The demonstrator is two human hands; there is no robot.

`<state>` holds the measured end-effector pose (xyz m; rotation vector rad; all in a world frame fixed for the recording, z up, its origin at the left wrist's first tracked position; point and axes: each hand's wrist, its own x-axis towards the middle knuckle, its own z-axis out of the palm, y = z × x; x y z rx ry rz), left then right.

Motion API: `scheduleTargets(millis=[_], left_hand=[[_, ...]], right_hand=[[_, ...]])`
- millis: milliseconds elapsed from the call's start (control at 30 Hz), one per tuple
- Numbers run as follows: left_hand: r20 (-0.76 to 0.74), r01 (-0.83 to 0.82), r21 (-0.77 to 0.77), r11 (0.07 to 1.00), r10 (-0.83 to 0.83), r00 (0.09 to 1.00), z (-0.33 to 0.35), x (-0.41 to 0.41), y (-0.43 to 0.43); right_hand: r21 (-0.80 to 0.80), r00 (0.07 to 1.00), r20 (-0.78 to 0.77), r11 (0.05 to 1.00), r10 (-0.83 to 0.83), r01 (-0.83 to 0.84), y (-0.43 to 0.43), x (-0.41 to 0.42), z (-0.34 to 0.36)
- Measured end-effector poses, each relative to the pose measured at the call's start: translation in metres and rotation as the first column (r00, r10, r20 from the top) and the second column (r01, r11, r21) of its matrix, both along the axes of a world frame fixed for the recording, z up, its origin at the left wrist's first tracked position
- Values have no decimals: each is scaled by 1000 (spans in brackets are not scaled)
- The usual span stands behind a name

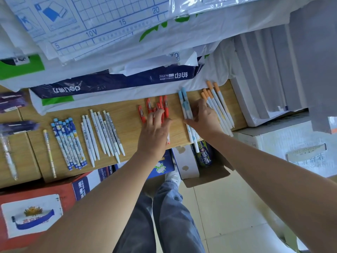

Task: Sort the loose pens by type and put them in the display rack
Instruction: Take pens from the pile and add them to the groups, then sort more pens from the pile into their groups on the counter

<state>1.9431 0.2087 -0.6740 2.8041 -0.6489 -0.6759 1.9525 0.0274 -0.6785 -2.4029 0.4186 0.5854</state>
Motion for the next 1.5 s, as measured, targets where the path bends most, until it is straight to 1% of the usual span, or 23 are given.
scheduleTargets(millis=[100,167,267,400,500,633,733,800,900,967,1033,1133,1233,1300,1400,1500], left_hand=[[-1,0,10,1000,0,1000,3,0,1],[-1,5,14,1000,-5,1000,5,1,1],[0,6,8,1000,-6,1000,5,3,2],[-1,3,-10,1000,-3,1000,5,3,3],[-3,-2,-53,999,2,1000,9,4,5],[33,-53,-121,991,57,998,23,7,12],[-1,-137,-169,976,139,990,38,8,28],[-45,-177,-165,970,172,984,47,7,48],[-76,-283,-163,945,274,959,60,1,88],[-91,-377,-168,911,367,926,66,-6,123],[-89,-430,-140,892,421,903,71,-12,164],[-50,-481,-66,874,479,876,74,-24,236],[0,-487,21,873,487,873,73,-40,318],[21,-490,47,871,489,872,70,-50,372],[-32,-502,52,863,504,863,63,-65,443],[-61,-444,52,895,447,893,54,-75,501]], right_hand=[[51,998,31,998,-50,49,-4,-2,-4],[57,996,54,996,-73,70,-3,1,-6],[28,992,74,995,-99,97,1,14,-8],[-37,993,81,995,-90,93,4,25,-9],[-29,990,115,996,-85,88,8,22,-3],[44,990,140,999,10,-16,22,17,12],[85,981,174,991,89,-105,42,18,27],[94,975,172,983,142,-160,61,19,39],[128,967,142,965,210,-228,101,20,57],[141,947,114,939,301,-315,135,20,69],[181,922,105,905,372,-386,175,18,77],[202,902,100,879,420,-432,246,10,84],[200,880,87,857,467,-475,326,-1,85],[186,853,87,833,514,-521,379,-10,81],[128,822,41,813,568,-569,450,-22,65],[79,819,-46,820,572,-568,508,-28,46]])
